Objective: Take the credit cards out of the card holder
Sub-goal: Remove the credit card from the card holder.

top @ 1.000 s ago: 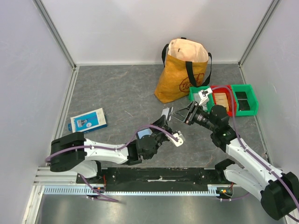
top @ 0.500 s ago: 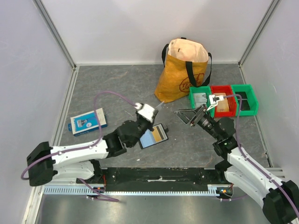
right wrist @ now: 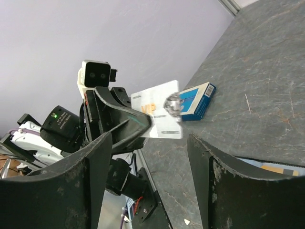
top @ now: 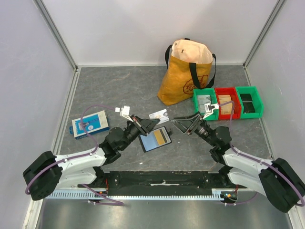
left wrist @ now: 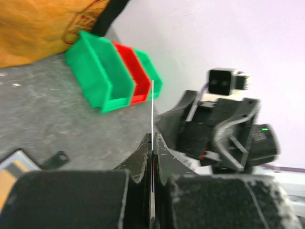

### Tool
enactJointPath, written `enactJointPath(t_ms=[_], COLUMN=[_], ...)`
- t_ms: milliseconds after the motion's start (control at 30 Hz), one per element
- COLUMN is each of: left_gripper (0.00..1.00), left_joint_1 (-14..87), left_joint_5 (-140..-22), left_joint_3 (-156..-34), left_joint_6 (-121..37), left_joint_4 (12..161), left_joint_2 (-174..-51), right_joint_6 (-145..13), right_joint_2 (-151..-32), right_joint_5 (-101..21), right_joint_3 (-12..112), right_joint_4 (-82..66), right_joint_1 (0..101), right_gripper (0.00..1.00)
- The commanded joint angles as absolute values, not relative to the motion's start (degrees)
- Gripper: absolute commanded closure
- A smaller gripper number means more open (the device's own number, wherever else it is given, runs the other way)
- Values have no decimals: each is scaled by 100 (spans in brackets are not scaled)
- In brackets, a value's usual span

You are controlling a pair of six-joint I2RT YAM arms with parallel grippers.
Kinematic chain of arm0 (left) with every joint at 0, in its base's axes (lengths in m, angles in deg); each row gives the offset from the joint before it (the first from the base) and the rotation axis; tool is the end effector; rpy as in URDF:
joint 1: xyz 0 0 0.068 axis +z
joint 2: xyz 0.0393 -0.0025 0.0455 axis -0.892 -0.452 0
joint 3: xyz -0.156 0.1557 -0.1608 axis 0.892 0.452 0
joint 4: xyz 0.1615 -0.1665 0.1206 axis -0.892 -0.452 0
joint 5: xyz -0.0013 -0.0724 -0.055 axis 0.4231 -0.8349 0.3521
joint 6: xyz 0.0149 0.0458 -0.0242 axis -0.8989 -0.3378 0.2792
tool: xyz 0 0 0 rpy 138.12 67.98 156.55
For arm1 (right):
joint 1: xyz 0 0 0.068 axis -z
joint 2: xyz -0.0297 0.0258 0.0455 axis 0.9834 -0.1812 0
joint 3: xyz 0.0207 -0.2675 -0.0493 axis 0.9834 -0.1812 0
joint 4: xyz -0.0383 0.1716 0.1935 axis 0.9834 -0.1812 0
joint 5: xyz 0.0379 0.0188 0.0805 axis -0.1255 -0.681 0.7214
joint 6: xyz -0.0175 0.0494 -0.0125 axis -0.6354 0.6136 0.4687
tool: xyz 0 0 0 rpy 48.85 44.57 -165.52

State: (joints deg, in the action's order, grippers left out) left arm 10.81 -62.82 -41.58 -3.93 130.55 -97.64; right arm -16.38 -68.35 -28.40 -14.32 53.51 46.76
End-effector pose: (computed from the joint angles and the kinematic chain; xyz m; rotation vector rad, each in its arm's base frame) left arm 0.1399 -0.1710 0.2358 -0.1117 1.6234 -1.2864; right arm 0.1579 0.1154 0.2278 -0.0132 1.5005 1.5073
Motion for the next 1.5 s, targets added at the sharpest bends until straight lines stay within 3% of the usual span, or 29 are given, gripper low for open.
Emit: enactJointPath(t_ms=[0, 300, 600, 1200, 1267, 1400, 1467], left_gripper=[98, 98, 98, 96, 95, 86, 78], left_joint_1=[1118, 1109, 1109, 1109, 1118, 1109, 1127], left_joint_5=[-6579, -6816, -6957, -6983, -6992, -7001, -6975], left_joint_3=[-4057, -4031, -4057, -3960, -3960, -3969, -3952], left_joint_6=[910, 1315, 1254, 1500, 1500, 1438, 1395], left_joint_4=[14455, 15264, 15317, 14913, 14913, 14904, 14826], left_joint_2=[-9825, -10273, -10388, -10335, -10335, -10318, -10256], right_joint_6=[-1612, -1498, -1331, -1612, -1638, -1621, -1629], right_joint_2=[-7193, -7712, -8037, -7660, -7642, -7607, -7519], right_joint_5=[-3193, -3413, -3431, -3369, -3360, -3430, -3500], right_joint_3=[-1519, -1370, -1247, -974, -965, -1000, -1035], right_joint_4=[6482, 7221, 7757, 7249, 7204, 7090, 6923], right_joint_1=[4459, 4098, 4063, 4071, 4063, 4071, 4106], right_gripper=[29, 40, 59, 57, 61, 96, 100])
